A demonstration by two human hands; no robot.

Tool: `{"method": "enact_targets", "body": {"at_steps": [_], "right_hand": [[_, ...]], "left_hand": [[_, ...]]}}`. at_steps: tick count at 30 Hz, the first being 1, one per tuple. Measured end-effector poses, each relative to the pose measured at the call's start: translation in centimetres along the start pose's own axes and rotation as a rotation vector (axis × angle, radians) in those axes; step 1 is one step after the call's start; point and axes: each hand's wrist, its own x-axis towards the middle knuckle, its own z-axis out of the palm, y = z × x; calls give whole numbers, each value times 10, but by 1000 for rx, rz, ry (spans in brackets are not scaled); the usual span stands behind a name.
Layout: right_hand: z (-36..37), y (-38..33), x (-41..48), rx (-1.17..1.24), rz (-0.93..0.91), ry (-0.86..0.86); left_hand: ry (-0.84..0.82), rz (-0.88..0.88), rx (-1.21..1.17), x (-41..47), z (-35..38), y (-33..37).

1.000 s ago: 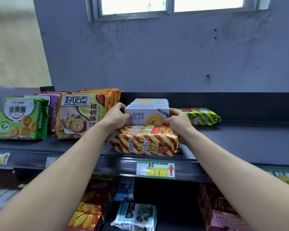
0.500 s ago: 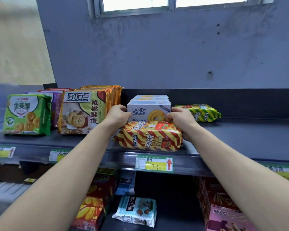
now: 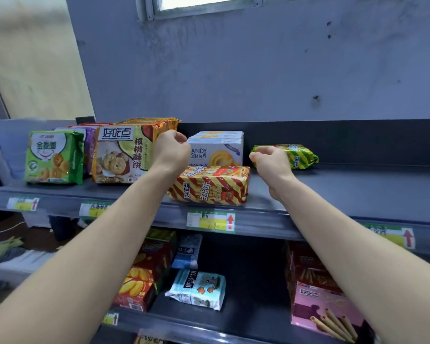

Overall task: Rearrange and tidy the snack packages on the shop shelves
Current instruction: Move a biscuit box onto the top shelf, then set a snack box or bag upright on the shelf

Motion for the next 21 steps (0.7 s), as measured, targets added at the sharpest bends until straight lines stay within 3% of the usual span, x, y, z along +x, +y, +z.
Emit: {"method": "enact_targets", "body": {"at_steps": [8, 15, 21], "right_hand": [[-34, -13, -27, -98, -179, -93], [-43, -14, -38, -167, -219, -222], [-25, -22, -25, -281, -200, -349]], "left_hand": [[-57, 90, -18, -56, 15, 53], [-53, -63, -25, -87, 8, 57], [-35, -372, -117, -99, 6, 42]]}}
